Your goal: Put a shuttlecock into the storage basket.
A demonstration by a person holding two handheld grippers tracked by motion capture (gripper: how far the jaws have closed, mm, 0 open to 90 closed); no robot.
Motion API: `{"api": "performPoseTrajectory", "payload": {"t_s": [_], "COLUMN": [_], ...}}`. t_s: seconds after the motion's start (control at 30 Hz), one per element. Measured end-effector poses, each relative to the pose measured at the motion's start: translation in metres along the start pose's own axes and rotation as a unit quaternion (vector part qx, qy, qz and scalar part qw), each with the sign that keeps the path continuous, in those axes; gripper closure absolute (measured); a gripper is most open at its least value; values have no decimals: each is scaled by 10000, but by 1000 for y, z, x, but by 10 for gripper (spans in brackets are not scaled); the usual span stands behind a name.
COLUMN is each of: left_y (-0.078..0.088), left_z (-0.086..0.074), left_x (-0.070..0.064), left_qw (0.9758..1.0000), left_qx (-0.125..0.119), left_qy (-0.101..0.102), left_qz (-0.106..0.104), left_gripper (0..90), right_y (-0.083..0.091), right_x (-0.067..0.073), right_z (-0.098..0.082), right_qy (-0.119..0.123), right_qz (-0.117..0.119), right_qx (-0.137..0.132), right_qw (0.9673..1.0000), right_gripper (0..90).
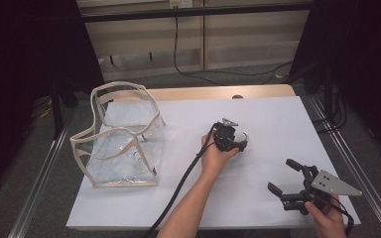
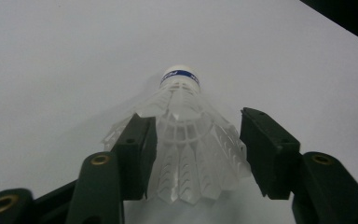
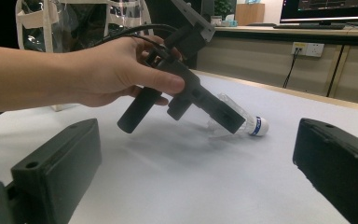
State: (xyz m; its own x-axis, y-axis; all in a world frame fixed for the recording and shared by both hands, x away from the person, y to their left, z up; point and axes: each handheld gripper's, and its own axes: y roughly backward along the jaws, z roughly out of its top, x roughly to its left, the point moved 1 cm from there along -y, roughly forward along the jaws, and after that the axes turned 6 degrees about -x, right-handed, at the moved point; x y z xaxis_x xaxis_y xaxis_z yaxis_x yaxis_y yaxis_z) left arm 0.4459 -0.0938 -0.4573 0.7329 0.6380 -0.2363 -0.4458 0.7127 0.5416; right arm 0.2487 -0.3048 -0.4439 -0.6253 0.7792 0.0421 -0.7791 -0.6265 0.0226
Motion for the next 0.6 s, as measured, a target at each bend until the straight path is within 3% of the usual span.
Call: {"api": "performPoseTrajectory", "payload": {"t_s": [0.17,0.27,0.4,0.6], "left_y": [-3,-4,-3,7], "left_z": [0,-1,-1,0], "left_x": [0,3,3,5], "left_qw": [9999,9998,9998,9993], "left_qx": [-94,-140,-50,4], "left_qy": [-83,-34,-64,18], "left_qz": [-64,-170,-197,-368], "left_gripper": [628,756,869,897], "right_y": [0,0,0,0], "right_x": [-1,-1,-1,-1], "right_z": [0,0,0,0], "right_qy": [6,-3,6,1], "right_qz": [4,15,9,9], "right_qx": [1,-13,-11,-9], "right_qw": [10000,10000,10000,10000], "right_gripper": [7,7,7,7]}}
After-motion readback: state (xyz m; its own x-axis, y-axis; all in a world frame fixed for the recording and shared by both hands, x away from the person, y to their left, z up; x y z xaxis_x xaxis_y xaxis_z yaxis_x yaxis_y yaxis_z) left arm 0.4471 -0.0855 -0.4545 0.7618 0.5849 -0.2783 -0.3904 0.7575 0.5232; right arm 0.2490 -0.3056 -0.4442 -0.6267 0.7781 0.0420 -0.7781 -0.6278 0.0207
